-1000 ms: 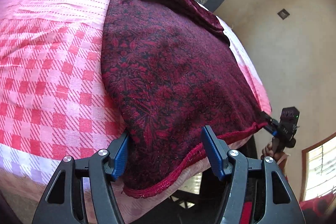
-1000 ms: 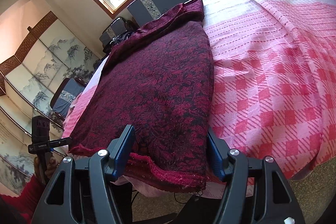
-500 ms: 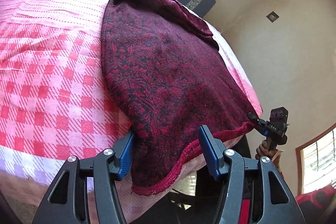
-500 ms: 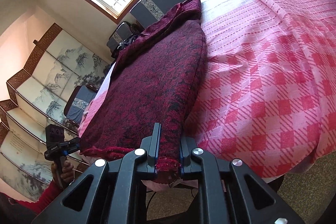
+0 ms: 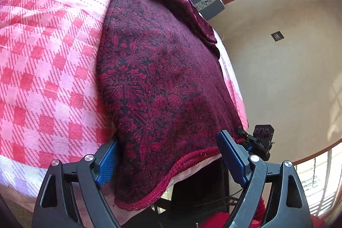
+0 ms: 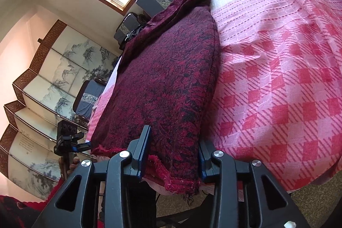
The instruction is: Fold small clothes
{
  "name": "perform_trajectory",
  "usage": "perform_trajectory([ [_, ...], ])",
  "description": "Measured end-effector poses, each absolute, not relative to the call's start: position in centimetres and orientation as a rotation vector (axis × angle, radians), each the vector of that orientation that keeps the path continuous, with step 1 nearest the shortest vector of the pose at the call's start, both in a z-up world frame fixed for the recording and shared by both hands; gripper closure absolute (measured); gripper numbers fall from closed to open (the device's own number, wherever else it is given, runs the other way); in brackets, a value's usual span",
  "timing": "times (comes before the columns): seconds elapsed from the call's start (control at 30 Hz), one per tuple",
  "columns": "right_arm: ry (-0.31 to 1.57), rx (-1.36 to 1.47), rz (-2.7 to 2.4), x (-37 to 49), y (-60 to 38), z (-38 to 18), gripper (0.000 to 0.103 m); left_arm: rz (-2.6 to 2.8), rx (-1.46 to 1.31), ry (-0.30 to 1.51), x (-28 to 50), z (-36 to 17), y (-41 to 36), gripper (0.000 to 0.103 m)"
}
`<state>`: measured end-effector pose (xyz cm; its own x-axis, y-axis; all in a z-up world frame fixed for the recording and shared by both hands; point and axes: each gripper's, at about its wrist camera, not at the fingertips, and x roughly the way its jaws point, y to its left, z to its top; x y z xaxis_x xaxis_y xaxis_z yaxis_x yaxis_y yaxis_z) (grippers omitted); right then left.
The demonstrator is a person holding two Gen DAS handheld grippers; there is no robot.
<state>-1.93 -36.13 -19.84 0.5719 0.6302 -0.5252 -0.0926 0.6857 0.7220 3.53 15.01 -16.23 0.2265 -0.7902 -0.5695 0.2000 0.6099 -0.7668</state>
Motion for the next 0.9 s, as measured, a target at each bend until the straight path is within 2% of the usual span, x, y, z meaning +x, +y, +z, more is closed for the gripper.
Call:
perform_trajectory([
  [0.1,0.867,0.707,0.464,-1.9,-36.1,-19.9,0.067,-0.716,-0.568,1.109,3.3,-15.8,14.2,0.021],
  [0.13,0.869,0.706,0.463,-1.9,-36.1,-19.9,0.067,-0.693,-0.543,1.110,3.2,-15.8,14.0,0.035],
  [0.17,0.870,0.704,0.463,-2.0,-36.0,-19.9,0.067,-0.668,-0.515,1.123,3.2,-15.9,13.8,0.066],
  [0.2,0.872,0.702,0.461,-2.0,-36.0,-19.9,0.067,-0.630,-0.488,1.145,3.3,-16.2,13.6,0.083],
  [0.23,0.876,0.700,0.459,-2.0,-35.9,-19.9,0.067,-0.599,-0.486,1.157,3.4,-16.6,13.7,0.092],
  [0.37,0.904,0.681,0.447,-1.4,-35.6,-19.6,0.066,-0.574,-0.530,1.141,3.4,-16.9,14.3,0.092],
  [0.7,0.937,0.672,0.434,-0.4,-35.3,-19.7,0.066,-0.508,-0.321,1.100,2.6,-15.9,12.1,0.091],
  [0.77,0.944,0.677,0.415,-0.3,-35.2,-19.8,0.073,-0.481,-0.297,1.080,2.3,-15.7,11.8,0.091],
  [0.8,0.952,0.660,0.394,-0.2,-35.1,-19.9,0.089,-0.460,-0.281,1.066,2.1,-15.6,11.7,0.091],
  [0.83,0.955,0.643,0.376,-0.2,-35.1,-20.1,0.095,-0.451,-0.265,1.054,1.8,-15.5,11.5,0.091],
  [0.9,0.930,0.643,0.374,-0.3,-35.1,-20.0,0.096,-0.410,-0.195,1.012,1.1,-14.9,10.9,0.092],
])
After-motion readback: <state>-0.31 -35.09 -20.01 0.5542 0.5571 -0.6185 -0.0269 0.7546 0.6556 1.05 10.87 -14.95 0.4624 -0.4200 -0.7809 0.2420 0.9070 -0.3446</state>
